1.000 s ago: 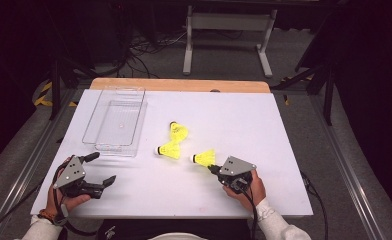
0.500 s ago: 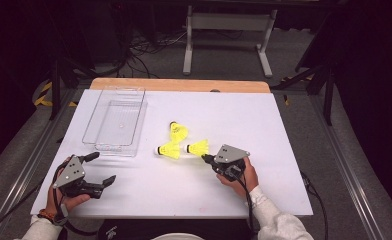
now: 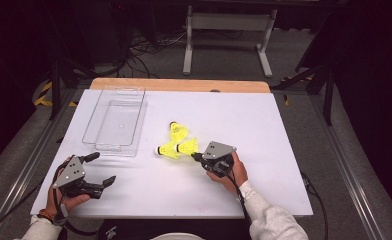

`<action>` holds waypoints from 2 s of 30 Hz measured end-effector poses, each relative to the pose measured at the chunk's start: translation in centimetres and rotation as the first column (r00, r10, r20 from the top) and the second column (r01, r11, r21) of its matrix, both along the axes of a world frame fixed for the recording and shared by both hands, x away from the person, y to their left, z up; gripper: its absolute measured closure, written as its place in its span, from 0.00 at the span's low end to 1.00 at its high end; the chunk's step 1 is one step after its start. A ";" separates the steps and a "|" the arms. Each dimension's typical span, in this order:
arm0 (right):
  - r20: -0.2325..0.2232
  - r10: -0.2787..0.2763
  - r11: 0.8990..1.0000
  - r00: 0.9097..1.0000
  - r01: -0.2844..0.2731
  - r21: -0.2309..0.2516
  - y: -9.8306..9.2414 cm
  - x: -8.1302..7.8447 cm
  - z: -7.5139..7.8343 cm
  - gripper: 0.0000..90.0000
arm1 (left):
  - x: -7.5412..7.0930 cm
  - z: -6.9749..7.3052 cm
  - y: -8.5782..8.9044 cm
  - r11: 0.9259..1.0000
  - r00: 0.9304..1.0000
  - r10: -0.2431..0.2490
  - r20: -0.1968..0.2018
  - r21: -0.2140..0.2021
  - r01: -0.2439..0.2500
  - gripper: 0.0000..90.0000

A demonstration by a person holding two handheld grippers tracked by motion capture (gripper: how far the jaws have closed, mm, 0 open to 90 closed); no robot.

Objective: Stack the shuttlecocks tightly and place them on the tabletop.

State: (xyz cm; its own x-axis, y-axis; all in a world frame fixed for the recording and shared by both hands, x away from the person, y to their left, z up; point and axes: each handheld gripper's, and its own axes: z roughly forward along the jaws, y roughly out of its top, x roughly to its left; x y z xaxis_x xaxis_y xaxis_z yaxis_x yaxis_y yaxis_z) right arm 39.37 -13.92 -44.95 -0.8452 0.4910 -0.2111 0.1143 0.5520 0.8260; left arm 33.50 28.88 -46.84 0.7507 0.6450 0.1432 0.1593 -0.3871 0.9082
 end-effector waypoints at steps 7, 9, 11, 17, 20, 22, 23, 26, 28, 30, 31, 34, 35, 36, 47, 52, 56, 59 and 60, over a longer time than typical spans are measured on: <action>-0.003 0.026 1.000 1.000 -0.026 -0.011 1.2 0.0 -0.2 1.00 | 0.0 0.0 0.0 1.000 1.000 -0.006 -0.005 0.004 0.006 0.07; -0.007 0.030 0.999 1.000 -0.030 -0.013 1.6 0.0 -0.3 1.00 | 0.0 0.0 0.0 1.000 1.000 -0.007 -0.005 0.006 0.007 0.07; -0.009 0.030 0.999 1.000 -0.030 -0.012 1.7 0.0 -0.4 1.00 | 0.0 0.0 0.0 1.000 1.000 -0.008 -0.005 0.006 0.008 0.07; -0.024 0.035 0.999 0.999 -0.035 -0.017 2.9 0.1 -0.8 1.00 | 0.0 -0.1 -0.1 1.000 1.000 -0.012 -0.009 0.009 0.012 0.07; -0.025 0.036 0.999 0.999 -0.036 -0.023 3.4 0.1 -1.0 1.00 | 0.0 -0.1 -0.1 1.000 1.000 -0.014 -0.010 0.009 0.014 0.07; -0.030 0.029 0.999 0.999 -0.030 -0.024 3.8 0.0 -1.2 1.00 | 0.0 -0.1 -0.1 1.000 1.000 -0.014 -0.010 0.008 0.014 0.07; -0.032 0.028 0.999 0.999 -0.028 -0.025 3.9 0.0 -1.3 1.00 | 0.0 -0.1 -0.1 1.000 1.000 -0.016 -0.010 0.009 0.016 0.07; -0.038 0.031 0.999 0.999 -0.033 -0.035 4.1 -0.1 -1.6 1.00 | 0.0 -0.1 -0.1 1.000 1.000 -0.016 -0.010 0.009 0.016 0.07; -0.048 0.022 0.999 0.999 -0.023 -0.036 4.1 0.1 -1.8 1.00 | 0.0 -0.1 -0.1 1.000 1.000 -0.017 -0.010 0.009 0.017 0.07; -0.062 0.011 0.999 0.998 -0.013 -0.032 4.0 0.2 -1.9 1.00 | 0.0 -0.1 -0.1 1.000 1.000 -0.017 -0.009 0.011 0.017 0.07; -0.067 0.012 0.999 0.998 -0.014 -0.032 4.0 0.2 -2.0 0.99 | 0.0 -0.1 -0.1 1.000 1.000 -0.017 -0.009 0.011 0.018 0.07; -0.063 0.015 0.999 0.998 -0.018 -0.047 4.1 0.3 -2.0 0.97 | 0.0 -0.1 -0.1 1.000 1.000 -0.018 -0.011 0.012 0.018 0.07; -0.064 0.014 0.999 0.998 -0.017 -0.049 4.1 0.3 -2.1 0.96 | 0.0 -0.1 -0.1 1.000 1.000 -0.018 -0.011 0.013 0.018 0.07; -0.064 0.012 0.999 0.998 -0.016 -0.050 4.1 0.3 -2.1 0.96 | 0.0 -0.1 -0.1 1.000 1.000 -0.018 -0.011 0.013 0.018 0.07; -0.074 0.011 0.997 0.997 -0.017 -0.082 4.2 0.2 -2.1 0.83 | 0.0 -0.1 -0.2 1.000 1.000 -0.018 -0.014 0.020 0.018 0.07; -0.085 0.003 0.996 0.996 -0.010 -0.084 3.8 0.3 -2.0 0.75 | 0.0 -0.1 -0.2 1.000 1.000 -0.017 -0.012 0.019 0.017 0.07; -0.092 0.000 0.997 0.996 -0.007 -0.078 3.4 0.3 -2.0 0.69 | 0.0 -0.1 -0.2 1.000 1.000 -0.015 -0.011 0.019 0.015 0.07; -0.093 -0.006 0.998 0.996 0.000 -0.069 3.0 0.3 -1.9 0.67 | 0.0 0.0 -0.2 1.000 1.000 -0.014 -0.007 0.021 0.014 0.07; -0.092 -0.009 0.998 0.996 0.003 -0.067 2.9 0.3 -1.8 0.66 | 0.0 0.0 -0.2 1.000 1.000 -0.014 -0.008 0.021 0.014 0.07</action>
State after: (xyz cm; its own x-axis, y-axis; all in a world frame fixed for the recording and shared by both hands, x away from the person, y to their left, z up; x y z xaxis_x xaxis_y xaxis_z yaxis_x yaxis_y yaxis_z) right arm 39.63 -11.04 -46.78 -0.8597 0.4834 -0.1649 0.1917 0.6047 0.7731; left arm 33.48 28.65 -46.89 0.7607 0.6314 0.1509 0.1606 -0.4083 0.8986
